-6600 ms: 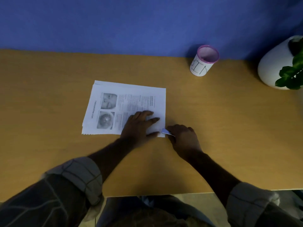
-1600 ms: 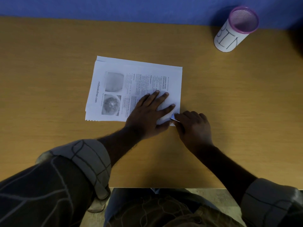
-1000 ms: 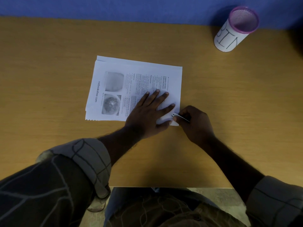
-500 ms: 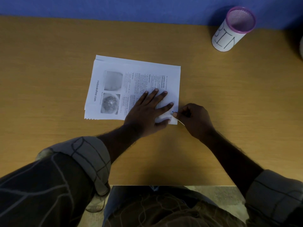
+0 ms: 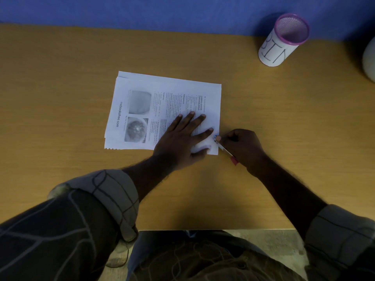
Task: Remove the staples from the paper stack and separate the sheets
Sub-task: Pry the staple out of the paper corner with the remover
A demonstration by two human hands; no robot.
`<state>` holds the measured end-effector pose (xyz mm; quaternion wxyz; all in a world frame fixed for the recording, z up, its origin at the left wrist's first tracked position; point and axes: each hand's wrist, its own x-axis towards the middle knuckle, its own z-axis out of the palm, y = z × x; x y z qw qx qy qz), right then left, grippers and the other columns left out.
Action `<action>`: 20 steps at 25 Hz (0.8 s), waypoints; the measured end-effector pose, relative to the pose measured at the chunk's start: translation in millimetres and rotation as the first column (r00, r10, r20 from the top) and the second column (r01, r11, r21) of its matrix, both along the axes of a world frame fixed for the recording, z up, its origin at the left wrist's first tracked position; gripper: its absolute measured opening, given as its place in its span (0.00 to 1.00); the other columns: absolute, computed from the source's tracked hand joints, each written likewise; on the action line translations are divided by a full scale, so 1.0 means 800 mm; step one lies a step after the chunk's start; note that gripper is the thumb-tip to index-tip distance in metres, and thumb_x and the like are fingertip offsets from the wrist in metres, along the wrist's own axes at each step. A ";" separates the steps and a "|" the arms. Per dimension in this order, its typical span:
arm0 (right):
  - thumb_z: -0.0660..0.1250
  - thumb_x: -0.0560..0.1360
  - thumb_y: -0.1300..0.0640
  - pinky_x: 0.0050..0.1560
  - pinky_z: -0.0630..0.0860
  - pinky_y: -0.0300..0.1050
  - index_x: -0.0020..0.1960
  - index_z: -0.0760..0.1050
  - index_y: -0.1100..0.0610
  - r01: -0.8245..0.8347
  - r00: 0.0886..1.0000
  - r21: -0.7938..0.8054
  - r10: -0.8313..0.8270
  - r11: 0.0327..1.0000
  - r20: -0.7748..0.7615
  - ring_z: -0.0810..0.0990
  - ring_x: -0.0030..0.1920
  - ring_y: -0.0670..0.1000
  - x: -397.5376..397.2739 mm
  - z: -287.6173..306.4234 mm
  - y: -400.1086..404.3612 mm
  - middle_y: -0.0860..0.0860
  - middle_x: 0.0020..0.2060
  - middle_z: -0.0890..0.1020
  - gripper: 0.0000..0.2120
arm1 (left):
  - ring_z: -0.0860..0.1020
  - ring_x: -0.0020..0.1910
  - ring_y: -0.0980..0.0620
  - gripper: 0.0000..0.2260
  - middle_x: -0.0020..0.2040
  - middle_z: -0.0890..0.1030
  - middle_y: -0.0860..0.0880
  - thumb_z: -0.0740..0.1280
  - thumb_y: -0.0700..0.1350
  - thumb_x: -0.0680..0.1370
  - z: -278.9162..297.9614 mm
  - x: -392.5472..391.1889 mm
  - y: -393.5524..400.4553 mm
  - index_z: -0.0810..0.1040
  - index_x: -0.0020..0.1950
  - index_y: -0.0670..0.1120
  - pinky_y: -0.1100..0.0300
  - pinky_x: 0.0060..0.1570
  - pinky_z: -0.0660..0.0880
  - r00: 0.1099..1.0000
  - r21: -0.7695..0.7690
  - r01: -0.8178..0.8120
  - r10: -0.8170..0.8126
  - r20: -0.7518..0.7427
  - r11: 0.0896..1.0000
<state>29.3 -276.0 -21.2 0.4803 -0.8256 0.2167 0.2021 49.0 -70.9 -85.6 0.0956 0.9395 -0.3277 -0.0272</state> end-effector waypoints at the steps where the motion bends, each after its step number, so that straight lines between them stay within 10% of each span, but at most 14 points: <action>1: 0.72 0.74 0.51 0.31 0.75 0.42 0.43 0.81 0.59 0.054 0.999 0.047 -0.054 0.997 0.000 0.78 0.33 0.49 -0.001 0.002 -0.005 0.54 0.37 0.82 0.11 | 0.55 0.81 0.43 0.27 0.82 0.59 0.48 0.55 0.64 0.81 0.001 0.000 0.000 0.64 0.79 0.57 0.43 0.79 0.52 1.000 -0.002 -0.001 0.001 -0.001 1.000; 4: 0.69 0.76 0.53 0.33 0.77 0.39 0.48 0.81 0.54 0.030 0.997 0.079 -0.035 0.996 0.066 0.81 0.37 0.47 -0.010 0.006 -0.014 0.50 0.40 0.84 0.05 | 0.54 0.81 0.43 0.26 0.82 0.58 0.48 0.55 0.63 0.81 0.002 -0.001 0.000 0.63 0.79 0.57 0.44 0.80 0.50 1.000 0.002 -0.002 0.002 -0.003 1.000; 10: 0.69 0.75 0.59 0.47 0.78 0.51 0.56 0.79 0.56 -0.403 0.731 -0.553 0.620 0.729 0.285 0.80 0.46 0.52 -0.034 -0.018 -0.014 0.52 0.47 0.83 0.10 | 0.55 0.81 0.43 0.26 0.82 0.59 0.47 0.55 0.63 0.81 0.002 -0.001 0.002 0.63 0.79 0.57 0.42 0.79 0.52 1.000 0.004 0.009 -0.009 0.007 1.000; 20: 0.71 0.72 0.61 0.46 0.72 0.47 0.55 0.81 0.58 -0.303 0.719 -0.676 0.627 0.672 0.300 0.79 0.46 0.56 -0.039 -0.025 -0.001 0.54 0.45 0.83 0.11 | 0.57 0.80 0.38 0.25 0.81 0.59 0.43 0.54 0.63 0.81 0.001 0.000 0.002 0.65 0.78 0.59 0.39 0.77 0.55 0.998 0.041 0.032 -0.033 0.045 0.999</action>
